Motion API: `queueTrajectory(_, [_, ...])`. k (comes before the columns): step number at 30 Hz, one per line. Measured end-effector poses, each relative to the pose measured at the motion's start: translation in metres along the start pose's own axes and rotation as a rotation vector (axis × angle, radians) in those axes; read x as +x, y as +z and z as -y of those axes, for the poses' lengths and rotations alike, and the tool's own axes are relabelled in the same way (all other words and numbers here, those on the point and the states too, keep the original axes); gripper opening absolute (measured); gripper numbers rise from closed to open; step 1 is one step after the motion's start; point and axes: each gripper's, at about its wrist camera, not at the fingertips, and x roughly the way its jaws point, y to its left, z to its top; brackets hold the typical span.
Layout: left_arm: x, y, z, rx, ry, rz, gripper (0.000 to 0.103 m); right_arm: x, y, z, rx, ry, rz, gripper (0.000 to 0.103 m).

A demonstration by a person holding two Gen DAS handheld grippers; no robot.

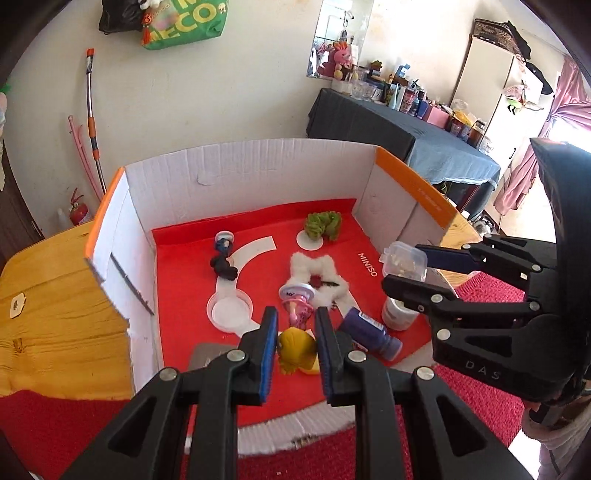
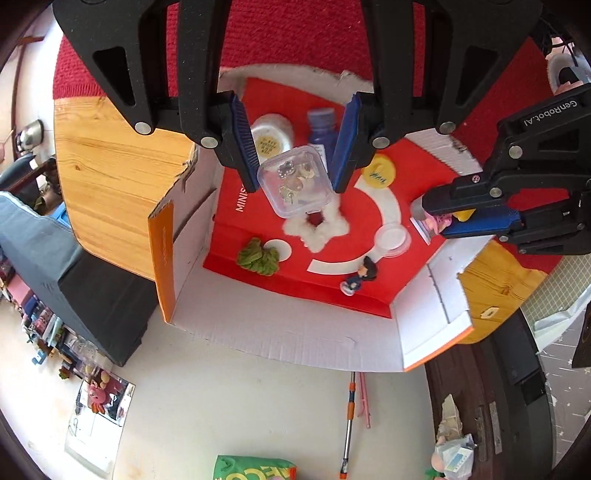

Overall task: Organize objects
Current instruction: 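Carry figurines and clear plastic box into the cardboard box with both tools, then lower and release figurines and clear box onto the red sheet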

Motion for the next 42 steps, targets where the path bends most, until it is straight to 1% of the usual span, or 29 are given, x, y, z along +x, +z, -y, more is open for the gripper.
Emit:
queueTrajectory(1, [0.007, 0.006, -0.002, 0.001, -0.007, -0.014, 0.021, 0.006, 0.004, 0.002, -0.004, -0.010, -0.019, 0.038])
queueTrajectory(4, [0.028, 0.022, -0.005, 0.011, 0.004, -0.057, 0.021, 0.024, 0.014, 0.006, -0.016, -0.050, -0.078, 0.038])
queueTrajectory(7, [0.045, 0.034, -0.008, 0.033, 0.033, -0.080, 0.021, 0.038, 0.021, 0.009, -0.031, -0.084, -0.127, 0.038])
queueTrajectory(12, [0.066, 0.045, -0.022, -0.003, 0.007, -0.129, 0.021, 0.054, 0.025, 0.011, -0.053, -0.125, -0.186, 0.038])
queueTrajectory(15, [0.071, 0.048, -0.025, -0.002, 0.026, -0.131, 0.021, 0.055, 0.024, 0.011, -0.058, -0.144, -0.200, 0.038])
queueTrajectory(17, [0.074, 0.049, -0.027, 0.001, 0.029, -0.136, 0.021, 0.054, 0.022, 0.010, -0.046, -0.139, -0.208, 0.038])
queueTrajectory(22, [0.079, 0.051, -0.033, 0.000, 0.041, -0.139, 0.021, 0.053, 0.026, -0.003, -0.076, -0.133, -0.203, 0.038])
queueTrajectory(24, [0.084, 0.053, -0.037, -0.009, 0.038, -0.147, 0.021, 0.059, 0.029, -0.005, -0.078, -0.150, -0.209, 0.038])
queueTrajectory(28, [0.090, 0.054, -0.040, -0.016, 0.019, -0.164, 0.021, 0.076, 0.036, -0.003, -0.059, -0.155, -0.245, 0.038])
queueTrajectory(32, [0.095, 0.054, -0.040, -0.004, 0.028, -0.171, 0.021, 0.088, 0.036, 0.001, -0.034, -0.160, -0.276, 0.038])
queueTrajectory(37, [0.102, 0.050, -0.044, -0.007, 0.029, -0.194, 0.021, 0.093, 0.034, 0.001, -0.042, -0.181, -0.292, 0.038])
queueTrajectory(42, [0.099, 0.045, -0.048, -0.002, 0.027, -0.196, 0.021, 0.093, 0.029, -0.001, -0.058, -0.184, -0.301, 0.038])
